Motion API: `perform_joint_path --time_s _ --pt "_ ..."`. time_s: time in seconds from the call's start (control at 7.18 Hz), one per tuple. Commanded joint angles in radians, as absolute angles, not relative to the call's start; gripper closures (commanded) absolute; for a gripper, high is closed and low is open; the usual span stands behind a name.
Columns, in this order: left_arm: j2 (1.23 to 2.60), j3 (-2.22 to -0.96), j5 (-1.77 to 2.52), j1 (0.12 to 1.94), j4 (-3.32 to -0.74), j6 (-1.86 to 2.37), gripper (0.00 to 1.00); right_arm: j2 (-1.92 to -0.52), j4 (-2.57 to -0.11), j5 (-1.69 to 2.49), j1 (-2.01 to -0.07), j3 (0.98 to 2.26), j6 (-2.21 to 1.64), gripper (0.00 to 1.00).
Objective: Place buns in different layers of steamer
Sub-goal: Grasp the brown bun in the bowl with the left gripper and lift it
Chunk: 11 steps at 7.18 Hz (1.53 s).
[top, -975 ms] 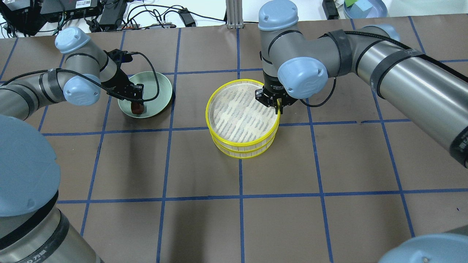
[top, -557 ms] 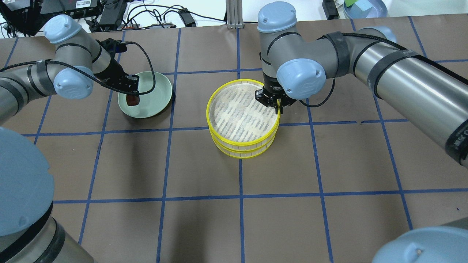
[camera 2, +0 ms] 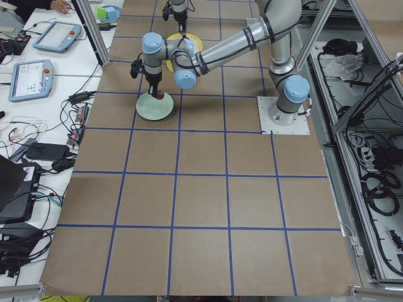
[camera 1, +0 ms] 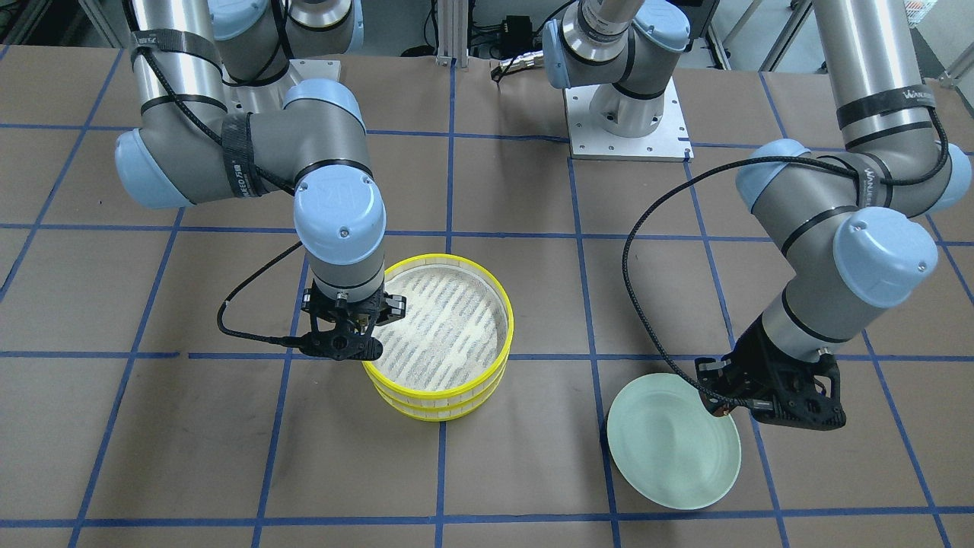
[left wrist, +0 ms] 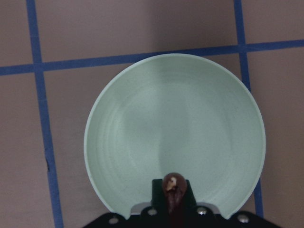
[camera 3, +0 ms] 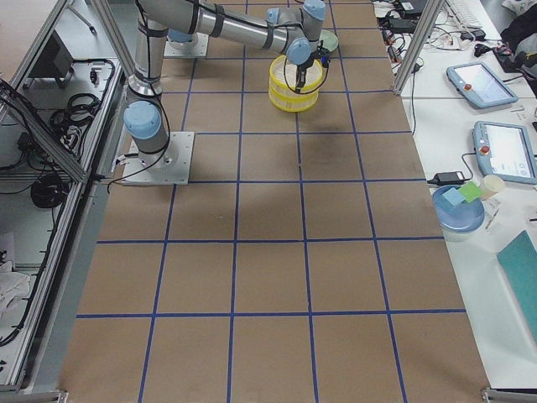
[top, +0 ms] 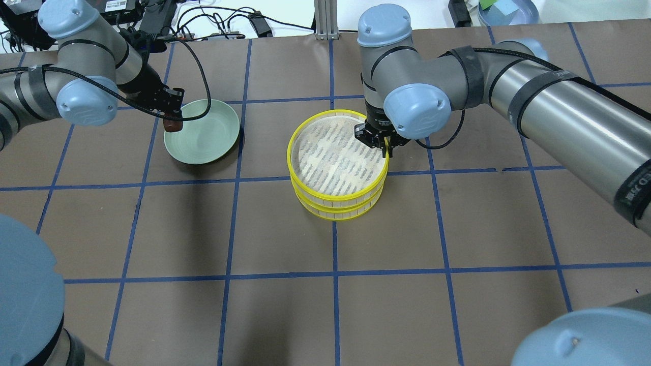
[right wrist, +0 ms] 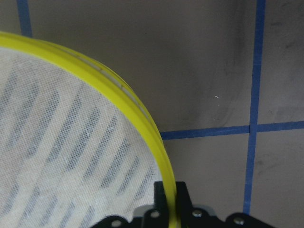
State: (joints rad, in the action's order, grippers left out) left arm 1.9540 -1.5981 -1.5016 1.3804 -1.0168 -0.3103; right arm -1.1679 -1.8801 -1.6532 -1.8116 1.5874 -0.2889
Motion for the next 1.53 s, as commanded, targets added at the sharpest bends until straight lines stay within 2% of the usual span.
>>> perform_joint_path --time_s 0.0,0.28,0.42,0.56,0.7,0.97,1.11,1.39 --pt "1.908 -1.563 -1.519 1.449 -1.064 -0.223 1.0 -1.169 -1.881 -1.649 -1.812 1.589 -0.295 1.0" --pt "1.872 -1.563 -1.516 1.517 -1.072 -0.136 1.0 -1.167 -1.876 -1.651 -1.812 1.591 -0.293 1.0" --pt "1.856 -1.563 -1.513 1.551 -1.081 -0.094 1.0 -1.169 -1.87 -1.651 -1.812 1.591 -0.295 0.89" --pt "1.844 -1.563 -1.511 1.589 -1.084 -0.056 1.0 -1.173 -1.867 -1.654 -1.815 1.592 -0.291 0.7" --pt "1.838 -1.563 -1.508 1.621 -1.085 0.002 1.0 -1.173 -1.862 -1.652 -1.818 1.591 -0.276 0.42" --pt "1.829 -1.563 -1.503 1.689 -1.085 0.081 1.0 -1.175 -1.859 -1.649 -1.819 1.591 -0.276 0.21" --pt "1.832 -1.563 -1.476 1.727 -1.083 0.159 1.0 -1.181 -1.859 -1.651 -1.819 1.591 -0.275 0.04" --pt "1.844 -1.581 -1.471 1.793 -1.078 0.207 1.0 -1.268 -1.858 -1.64 -1.795 1.586 -0.2 0.0"
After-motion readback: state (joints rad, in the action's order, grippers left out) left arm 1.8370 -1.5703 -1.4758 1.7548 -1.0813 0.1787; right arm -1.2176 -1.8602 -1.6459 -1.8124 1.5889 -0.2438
